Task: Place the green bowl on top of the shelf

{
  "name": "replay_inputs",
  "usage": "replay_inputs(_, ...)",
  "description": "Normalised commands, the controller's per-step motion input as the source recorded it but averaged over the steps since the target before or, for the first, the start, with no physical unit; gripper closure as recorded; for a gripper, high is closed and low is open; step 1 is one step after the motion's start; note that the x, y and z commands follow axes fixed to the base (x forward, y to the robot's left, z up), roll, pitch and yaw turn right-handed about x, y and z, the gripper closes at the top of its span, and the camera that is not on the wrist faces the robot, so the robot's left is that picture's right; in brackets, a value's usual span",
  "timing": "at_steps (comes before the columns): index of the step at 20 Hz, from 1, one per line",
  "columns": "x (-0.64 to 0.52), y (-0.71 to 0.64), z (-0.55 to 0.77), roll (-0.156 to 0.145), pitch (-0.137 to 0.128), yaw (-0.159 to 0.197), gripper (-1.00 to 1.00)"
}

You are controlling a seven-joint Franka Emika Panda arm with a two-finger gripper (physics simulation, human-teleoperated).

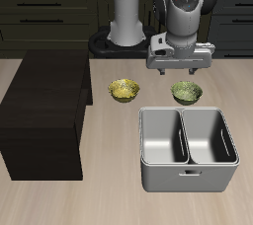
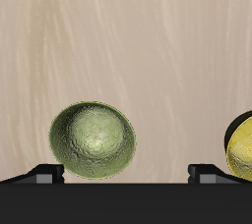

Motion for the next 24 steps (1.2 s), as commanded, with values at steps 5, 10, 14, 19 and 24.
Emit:
replay_inputs(5,0.01,0.09,-0.44,-0.001,0.032,0.009,-1.0)
replay_inputs(10,-0.1,0.05,-0.45,0.034,0.077,-0.034,-1.0)
replay_inputs(14,-0.13,0.04,-0.39,0.039,0.046,-0.005,-1.0)
replay_inputs(19,-0.08,-0.01,-0.33,0.018,0.044,-0.01,-1.0)
replay_inputs(24,-0.12,-0.01,-0.35,0.084,0.029,-0.003,1.0)
